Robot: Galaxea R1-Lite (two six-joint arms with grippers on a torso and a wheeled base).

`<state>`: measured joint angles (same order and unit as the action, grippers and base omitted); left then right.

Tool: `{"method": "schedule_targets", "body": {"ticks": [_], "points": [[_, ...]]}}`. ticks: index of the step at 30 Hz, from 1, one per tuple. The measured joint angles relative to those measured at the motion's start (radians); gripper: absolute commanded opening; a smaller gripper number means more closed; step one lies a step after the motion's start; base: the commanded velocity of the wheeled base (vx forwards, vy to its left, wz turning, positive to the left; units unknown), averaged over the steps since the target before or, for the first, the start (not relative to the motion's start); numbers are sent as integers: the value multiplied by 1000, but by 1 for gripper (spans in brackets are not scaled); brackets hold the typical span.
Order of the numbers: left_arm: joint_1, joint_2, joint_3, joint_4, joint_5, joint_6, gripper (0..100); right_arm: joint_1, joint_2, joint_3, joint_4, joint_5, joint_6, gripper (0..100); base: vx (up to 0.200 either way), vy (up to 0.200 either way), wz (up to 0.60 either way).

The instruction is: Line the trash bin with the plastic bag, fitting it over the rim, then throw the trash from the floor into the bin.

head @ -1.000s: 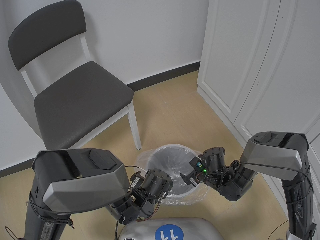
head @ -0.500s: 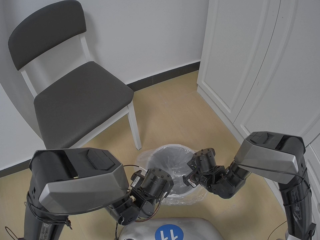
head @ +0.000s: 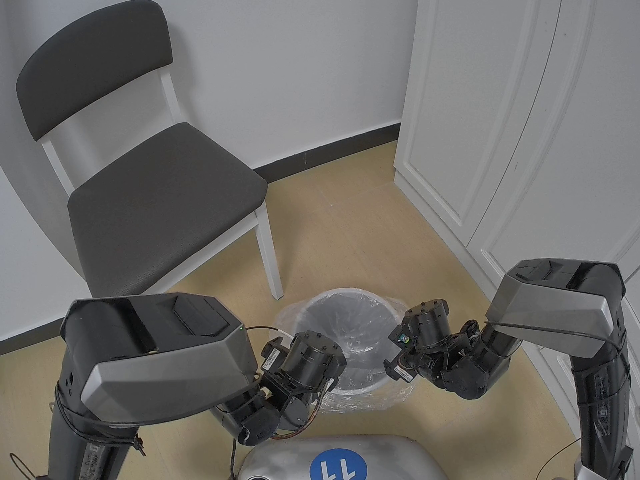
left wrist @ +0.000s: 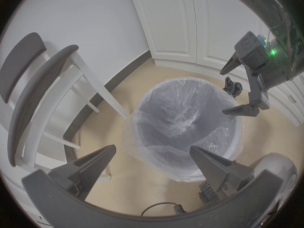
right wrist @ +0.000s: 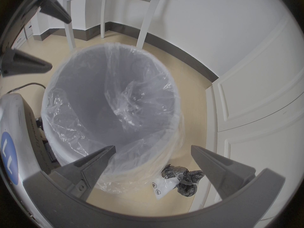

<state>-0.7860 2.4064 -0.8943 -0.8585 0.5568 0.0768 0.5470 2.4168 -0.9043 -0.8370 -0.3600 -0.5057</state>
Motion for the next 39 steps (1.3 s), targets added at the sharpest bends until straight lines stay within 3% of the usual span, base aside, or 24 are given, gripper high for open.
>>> {"method": "schedule_targets", "body": {"ticks": [18,39], "points": [[103,101,-242,203,24,132,100,14,13,-17,-104,0,31,100,0,0,0],[53,67,-11,-22,38,82,100,-20,59,-17,-114,1,-13,100,0,0,0]]}}
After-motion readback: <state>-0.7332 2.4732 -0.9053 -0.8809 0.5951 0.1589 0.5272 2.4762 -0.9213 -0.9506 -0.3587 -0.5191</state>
